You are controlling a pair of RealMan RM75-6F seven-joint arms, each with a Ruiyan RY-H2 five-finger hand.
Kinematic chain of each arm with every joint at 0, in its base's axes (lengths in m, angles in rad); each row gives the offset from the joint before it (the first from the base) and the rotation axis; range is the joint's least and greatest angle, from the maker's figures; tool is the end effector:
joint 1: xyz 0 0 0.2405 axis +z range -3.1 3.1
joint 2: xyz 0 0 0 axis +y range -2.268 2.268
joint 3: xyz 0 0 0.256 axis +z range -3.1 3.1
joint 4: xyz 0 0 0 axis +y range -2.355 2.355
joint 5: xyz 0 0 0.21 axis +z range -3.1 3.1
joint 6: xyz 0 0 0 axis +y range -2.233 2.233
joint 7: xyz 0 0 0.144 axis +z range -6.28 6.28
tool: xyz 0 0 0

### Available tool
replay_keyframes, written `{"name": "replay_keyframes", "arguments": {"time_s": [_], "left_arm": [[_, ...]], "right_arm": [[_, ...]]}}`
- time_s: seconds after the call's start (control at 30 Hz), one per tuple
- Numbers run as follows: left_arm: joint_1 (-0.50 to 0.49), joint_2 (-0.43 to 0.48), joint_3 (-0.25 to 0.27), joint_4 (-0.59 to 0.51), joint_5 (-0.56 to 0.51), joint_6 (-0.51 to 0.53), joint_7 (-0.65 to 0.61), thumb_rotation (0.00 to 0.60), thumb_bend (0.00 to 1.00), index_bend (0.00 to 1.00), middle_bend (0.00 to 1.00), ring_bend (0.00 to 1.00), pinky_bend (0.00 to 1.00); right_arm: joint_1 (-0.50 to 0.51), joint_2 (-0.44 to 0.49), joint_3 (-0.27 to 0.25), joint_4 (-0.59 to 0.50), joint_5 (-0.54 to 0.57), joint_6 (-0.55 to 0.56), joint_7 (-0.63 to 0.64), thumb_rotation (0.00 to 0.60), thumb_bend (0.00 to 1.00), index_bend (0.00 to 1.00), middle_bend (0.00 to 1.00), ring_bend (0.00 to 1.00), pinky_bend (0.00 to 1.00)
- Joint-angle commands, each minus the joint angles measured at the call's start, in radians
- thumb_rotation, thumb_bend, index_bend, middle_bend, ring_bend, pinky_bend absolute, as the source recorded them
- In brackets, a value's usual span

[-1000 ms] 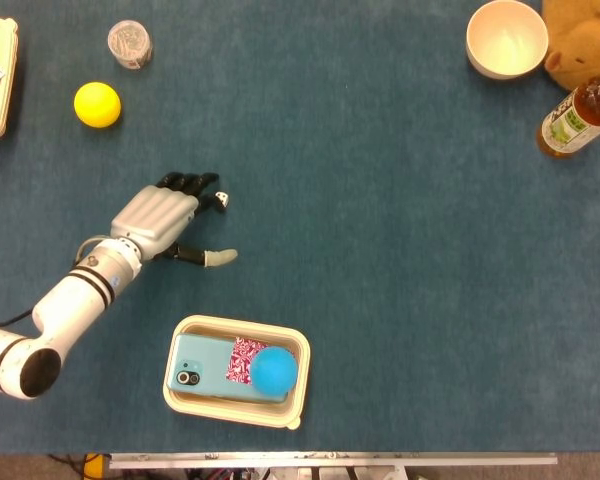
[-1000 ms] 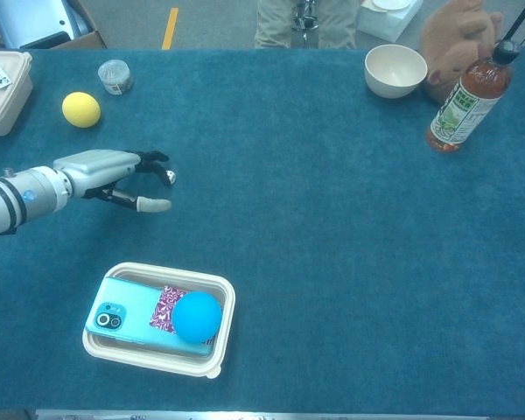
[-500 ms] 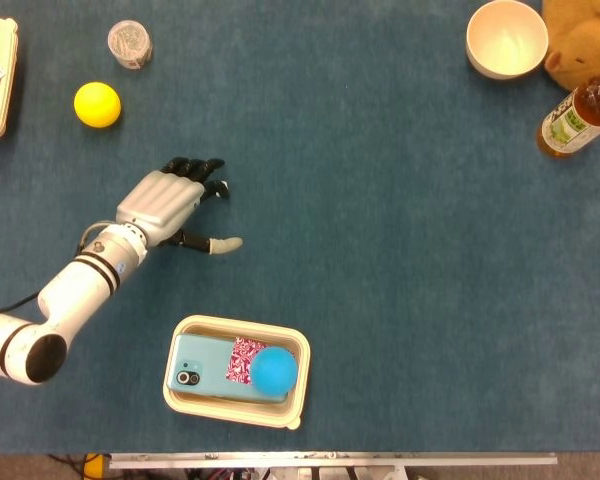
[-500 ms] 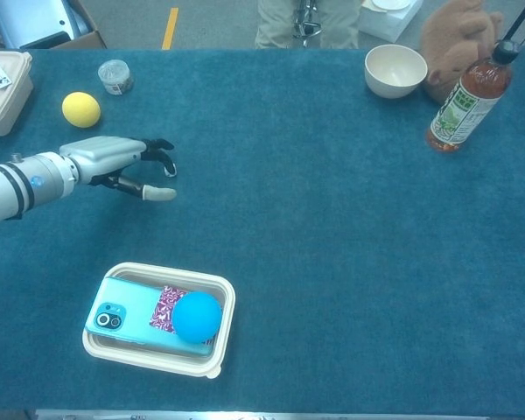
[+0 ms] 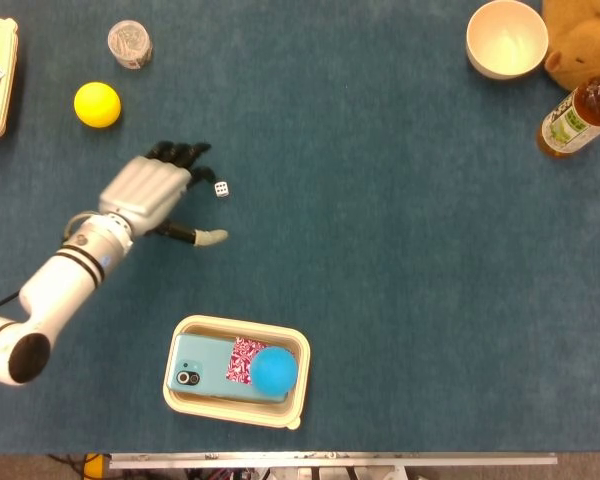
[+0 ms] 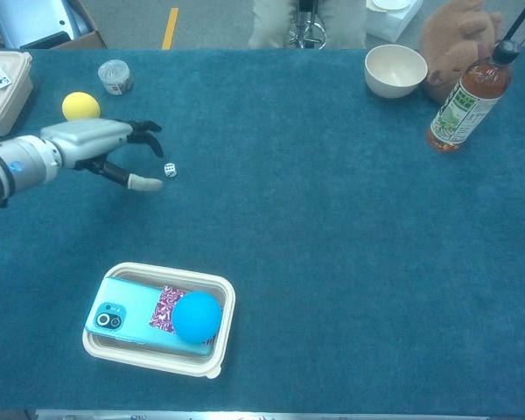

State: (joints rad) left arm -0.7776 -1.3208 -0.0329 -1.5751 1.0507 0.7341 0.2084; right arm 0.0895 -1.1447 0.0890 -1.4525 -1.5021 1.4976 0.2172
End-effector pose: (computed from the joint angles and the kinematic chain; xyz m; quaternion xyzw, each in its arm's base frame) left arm -0.1983 0.3273 0.0109 -0.7850 -0.4403 -0.2460 0.3597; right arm -0.3342 -0.1927 0.1751 0.5635 -0.3945 0.4337 0.5820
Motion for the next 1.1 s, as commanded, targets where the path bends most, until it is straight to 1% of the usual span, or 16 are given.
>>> {"name": "replay_keyframes", "arguments": {"time_s": [0.03, 0.1, 0.17, 0.2, 0.27, 0.3, 0.37, 0.4, 0.5, 0.6, 0.7, 0.9, 1.1], "left_arm": [[0.033, 0.059, -0.013, -0.059, -0.003, 0.079, 0.005, 0.207, 0.11, 0.21, 0.0, 0.0, 0.0], [0.064, 0.089, -0.02, -0.086, 0.015, 0.142, -0.007, 0.217, 0.11, 0.21, 0.0, 0.0, 0.0], [0.097, 0.11, -0.024, -0.105, 0.039, 0.199, -0.028, 0.24, 0.11, 0.21, 0.0, 0.0, 0.0], [0.113, 0.119, -0.026, -0.112, 0.05, 0.227, -0.039, 0.267, 0.11, 0.21, 0.0, 0.0, 0.0], [0.147, 0.14, -0.026, -0.125, 0.075, 0.283, -0.059, 0.356, 0.11, 0.21, 0.01, 0.0, 0.0], [0.17, 0.155, -0.024, -0.13, 0.082, 0.322, -0.059, 0.437, 0.11, 0.21, 0.02, 0.0, 0.0], [0.202, 0.173, -0.016, -0.147, 0.095, 0.37, -0.051, 0.545, 0.11, 0.21, 0.03, 0.0, 0.0], [0.224, 0.184, -0.011, -0.16, 0.101, 0.402, -0.046, 0.567, 0.11, 0.21, 0.03, 0.0, 0.0], [0.282, 0.199, 0.003, -0.178, 0.119, 0.479, -0.044, 0.575, 0.11, 0.2, 0.03, 0.0, 0.0], [0.337, 0.196, 0.02, -0.174, 0.149, 0.554, -0.039, 0.582, 0.11, 0.14, 0.03, 0.0, 0.0], [0.399, 0.199, 0.035, -0.175, 0.183, 0.628, -0.064, 0.584, 0.11, 0.08, 0.02, 0.0, 0.0], [0.485, 0.229, 0.055, -0.184, 0.216, 0.707, -0.092, 0.583, 0.11, 0.07, 0.02, 0.0, 0.0], [0.533, 0.238, 0.057, -0.193, 0.238, 0.738, -0.11, 0.585, 0.11, 0.07, 0.02, 0.0, 0.0]], "right_arm": [[-0.002, 0.003, 0.001, -0.004, 0.001, 0.003, -0.003, 0.6, 0.29, 0.4, 0.35, 0.26, 0.42], [-0.005, 0.005, 0.002, -0.007, 0.004, 0.006, -0.007, 0.6, 0.29, 0.4, 0.35, 0.26, 0.42], [-0.006, 0.005, 0.003, -0.01, 0.009, 0.006, -0.013, 0.6, 0.29, 0.4, 0.35, 0.26, 0.42], [-0.007, 0.006, 0.003, -0.011, 0.011, 0.005, -0.017, 0.6, 0.29, 0.4, 0.35, 0.26, 0.42], [-0.009, 0.007, 0.003, -0.016, 0.013, 0.006, -0.025, 0.6, 0.29, 0.4, 0.35, 0.26, 0.42], [-0.01, 0.007, 0.003, -0.018, 0.014, 0.007, -0.03, 0.6, 0.29, 0.4, 0.35, 0.26, 0.42], [-0.012, 0.007, 0.003, -0.022, 0.017, 0.008, -0.039, 0.6, 0.29, 0.4, 0.35, 0.26, 0.42], [-0.013, 0.006, 0.003, -0.022, 0.021, 0.007, -0.046, 0.6, 0.29, 0.4, 0.35, 0.26, 0.42], [-0.016, 0.006, 0.0, -0.025, 0.029, 0.002, -0.075, 0.6, 0.29, 0.4, 0.35, 0.26, 0.42], [-0.022, 0.003, 0.004, -0.033, 0.04, 0.01, -0.11, 0.6, 0.29, 0.4, 0.35, 0.26, 0.42], [-0.029, 0.008, 0.007, -0.052, 0.053, 0.012, -0.136, 0.6, 0.29, 0.4, 0.35, 0.26, 0.42], [-0.042, 0.015, 0.009, -0.077, 0.06, 0.028, -0.151, 0.6, 0.29, 0.4, 0.35, 0.26, 0.42], [-0.047, 0.016, 0.009, -0.087, 0.057, 0.033, -0.155, 0.6, 0.29, 0.4, 0.35, 0.26, 0.42]]}}
